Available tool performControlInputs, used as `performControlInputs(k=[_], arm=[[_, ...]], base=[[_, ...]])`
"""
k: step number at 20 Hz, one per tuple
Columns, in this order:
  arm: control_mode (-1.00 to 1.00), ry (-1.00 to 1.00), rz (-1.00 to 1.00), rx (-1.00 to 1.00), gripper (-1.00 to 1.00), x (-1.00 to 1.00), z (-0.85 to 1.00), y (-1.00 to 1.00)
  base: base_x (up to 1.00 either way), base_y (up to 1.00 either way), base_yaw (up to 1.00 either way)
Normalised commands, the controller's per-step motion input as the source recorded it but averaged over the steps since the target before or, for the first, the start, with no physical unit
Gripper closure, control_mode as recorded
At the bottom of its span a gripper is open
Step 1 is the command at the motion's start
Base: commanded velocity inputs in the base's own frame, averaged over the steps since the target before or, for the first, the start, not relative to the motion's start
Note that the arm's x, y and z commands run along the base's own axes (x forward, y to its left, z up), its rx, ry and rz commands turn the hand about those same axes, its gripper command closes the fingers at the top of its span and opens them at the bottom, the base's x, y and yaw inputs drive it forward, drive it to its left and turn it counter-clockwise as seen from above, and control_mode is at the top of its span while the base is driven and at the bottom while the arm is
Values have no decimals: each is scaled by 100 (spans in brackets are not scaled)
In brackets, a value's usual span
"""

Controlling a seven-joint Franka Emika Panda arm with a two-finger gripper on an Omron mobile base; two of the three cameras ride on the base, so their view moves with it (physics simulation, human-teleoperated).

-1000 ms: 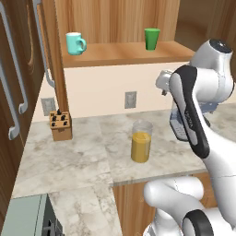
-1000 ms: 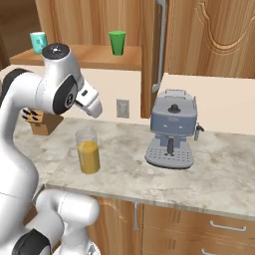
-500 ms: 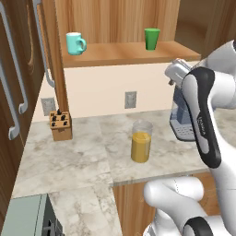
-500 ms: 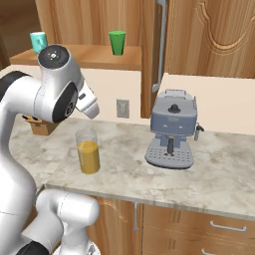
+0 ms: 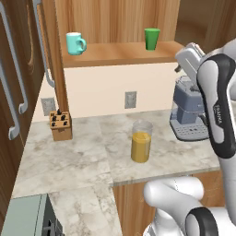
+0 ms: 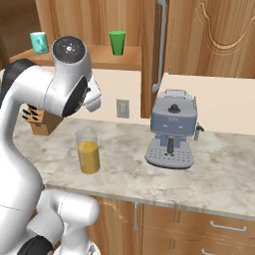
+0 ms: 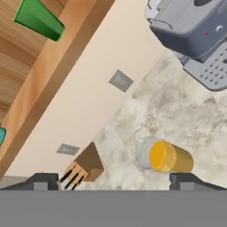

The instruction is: There is a tray on the dining counter. Grab the cup, mug, and pitcher and place them on the tray. The pitcher may be placed next to the tray if it cannot fit the tray.

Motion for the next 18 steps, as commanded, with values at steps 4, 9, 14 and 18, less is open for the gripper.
performControlInputs(k=[4, 9, 14, 18], arm=[[-100, 0, -3, 7, -100, 0, 38, 0], [-100, -4, -13, 0, -100, 0, 27, 0], [-100, -14, -20, 4, -100, 0, 6, 0], [-100, -11, -14, 12, -100, 0, 0, -1]], base=[[0, 0, 0], [0, 0, 0], [0, 0, 0], [0, 0, 0]])
